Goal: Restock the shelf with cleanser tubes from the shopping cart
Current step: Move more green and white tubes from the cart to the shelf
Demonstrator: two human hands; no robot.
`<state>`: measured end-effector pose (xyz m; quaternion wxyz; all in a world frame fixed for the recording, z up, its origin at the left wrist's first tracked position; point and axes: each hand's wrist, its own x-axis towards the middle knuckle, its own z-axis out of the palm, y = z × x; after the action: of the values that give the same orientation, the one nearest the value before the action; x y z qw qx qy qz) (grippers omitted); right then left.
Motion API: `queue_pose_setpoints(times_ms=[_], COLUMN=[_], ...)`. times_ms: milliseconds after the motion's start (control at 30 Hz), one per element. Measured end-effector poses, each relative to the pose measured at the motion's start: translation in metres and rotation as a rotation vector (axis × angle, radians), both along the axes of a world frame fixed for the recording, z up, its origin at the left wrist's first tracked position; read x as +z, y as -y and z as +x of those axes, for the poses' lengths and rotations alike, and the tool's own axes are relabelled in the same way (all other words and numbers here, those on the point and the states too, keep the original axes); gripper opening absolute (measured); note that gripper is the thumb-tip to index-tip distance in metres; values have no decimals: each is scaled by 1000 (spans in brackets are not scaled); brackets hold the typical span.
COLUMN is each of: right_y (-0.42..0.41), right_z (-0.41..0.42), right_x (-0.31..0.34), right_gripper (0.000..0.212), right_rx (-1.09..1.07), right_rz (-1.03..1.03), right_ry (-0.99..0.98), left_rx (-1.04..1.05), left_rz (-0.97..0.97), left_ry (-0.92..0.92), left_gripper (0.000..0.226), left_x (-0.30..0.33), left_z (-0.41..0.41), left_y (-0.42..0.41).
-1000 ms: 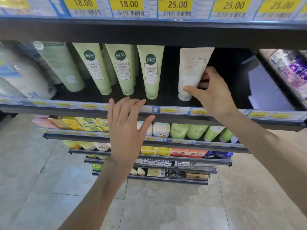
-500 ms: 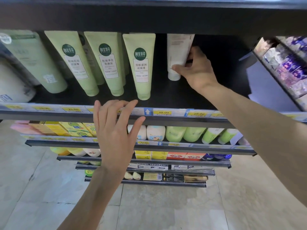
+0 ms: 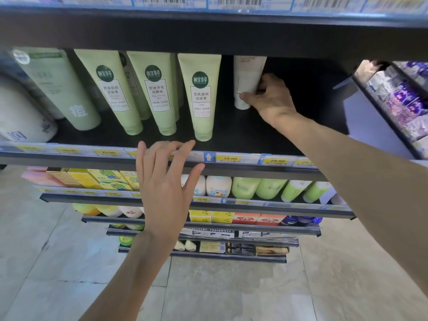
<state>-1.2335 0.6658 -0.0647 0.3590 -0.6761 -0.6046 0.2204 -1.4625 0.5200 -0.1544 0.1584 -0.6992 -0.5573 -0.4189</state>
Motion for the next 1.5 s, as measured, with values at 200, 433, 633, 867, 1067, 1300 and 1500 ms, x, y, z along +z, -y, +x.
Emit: queue_pose_setpoints(times_ms=[200, 433, 633, 867, 1067, 1300, 1500], right_y=[48, 140, 234, 371, 480, 593, 691], right_z=[22, 46, 68, 121, 187, 271, 368], right_x=[1, 30, 57, 76, 75, 81, 73], right_gripper=[86, 90, 92, 92, 99, 98, 100], right_rx=[105, 207, 145, -22, -236, -508, -691], right_rz=[-96, -134, -198, -362, -505, -570, -626], right_ry=[6, 287, 616, 695, 637, 550, 508], left_rx=[-31, -57, -206, -422, -646, -957, -1100], left_rz=[-84, -311, -465, -669, -713, -628, -555], left_ry=[-78, -184, -250, -380, -482, -582, -683], left_gripper=[44, 56, 64, 69, 68, 66, 67], left_x=[11, 42, 76, 106, 117, 111, 122], left_z=[-4, 2, 44, 131, 212, 330, 465], left_y=[10, 33, 88, 164, 214, 272, 340])
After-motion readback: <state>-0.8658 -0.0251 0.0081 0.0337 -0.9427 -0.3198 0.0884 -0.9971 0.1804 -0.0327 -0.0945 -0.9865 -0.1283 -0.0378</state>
